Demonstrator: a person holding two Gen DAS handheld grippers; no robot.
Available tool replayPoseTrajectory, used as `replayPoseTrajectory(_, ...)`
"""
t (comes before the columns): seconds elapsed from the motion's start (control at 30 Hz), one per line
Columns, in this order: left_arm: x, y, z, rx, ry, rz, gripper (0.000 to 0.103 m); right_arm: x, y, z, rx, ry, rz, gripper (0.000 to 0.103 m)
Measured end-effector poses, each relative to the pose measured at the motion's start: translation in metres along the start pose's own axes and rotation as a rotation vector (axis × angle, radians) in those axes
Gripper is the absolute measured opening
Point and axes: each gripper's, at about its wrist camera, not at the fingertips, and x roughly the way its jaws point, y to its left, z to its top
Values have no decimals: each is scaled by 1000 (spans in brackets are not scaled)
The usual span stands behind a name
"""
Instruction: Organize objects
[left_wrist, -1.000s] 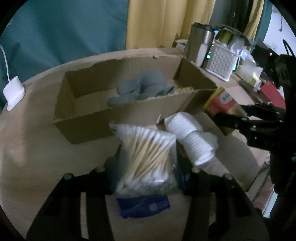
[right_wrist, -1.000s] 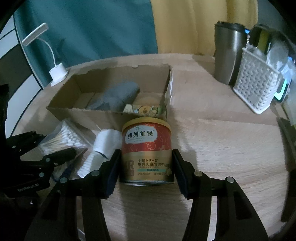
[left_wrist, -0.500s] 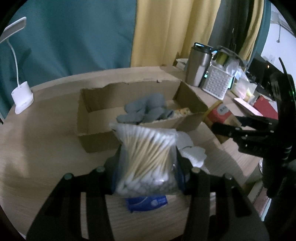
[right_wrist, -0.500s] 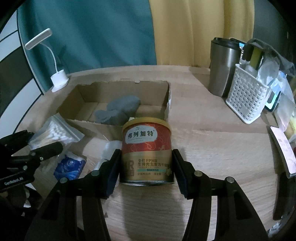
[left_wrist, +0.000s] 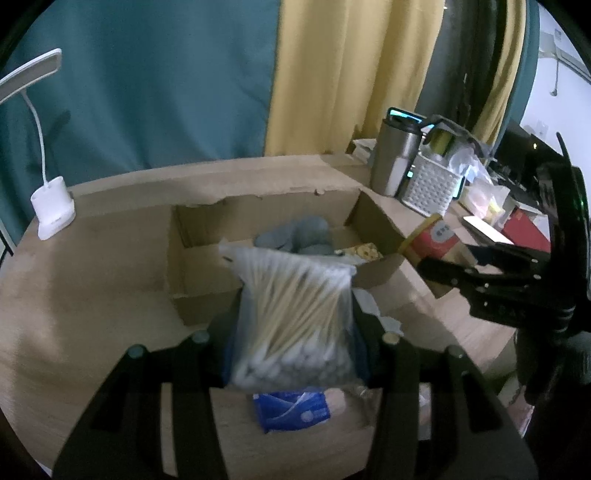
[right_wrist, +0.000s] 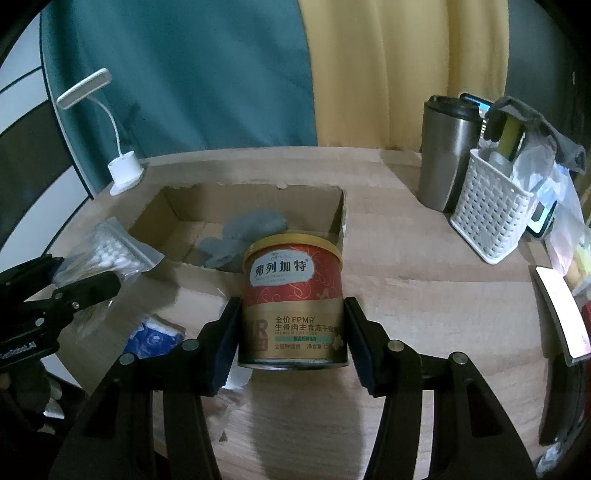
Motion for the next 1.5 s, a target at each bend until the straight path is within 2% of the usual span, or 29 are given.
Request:
replayPoseTrajectory(0.53,3,-2,14,-8,-10,23,49,-3,-5,9,-5,-23,25,57)
replayPoseTrajectory(1.5,48,4,45,-22,26,37,49,25,-9,36,-21,-29,64,57)
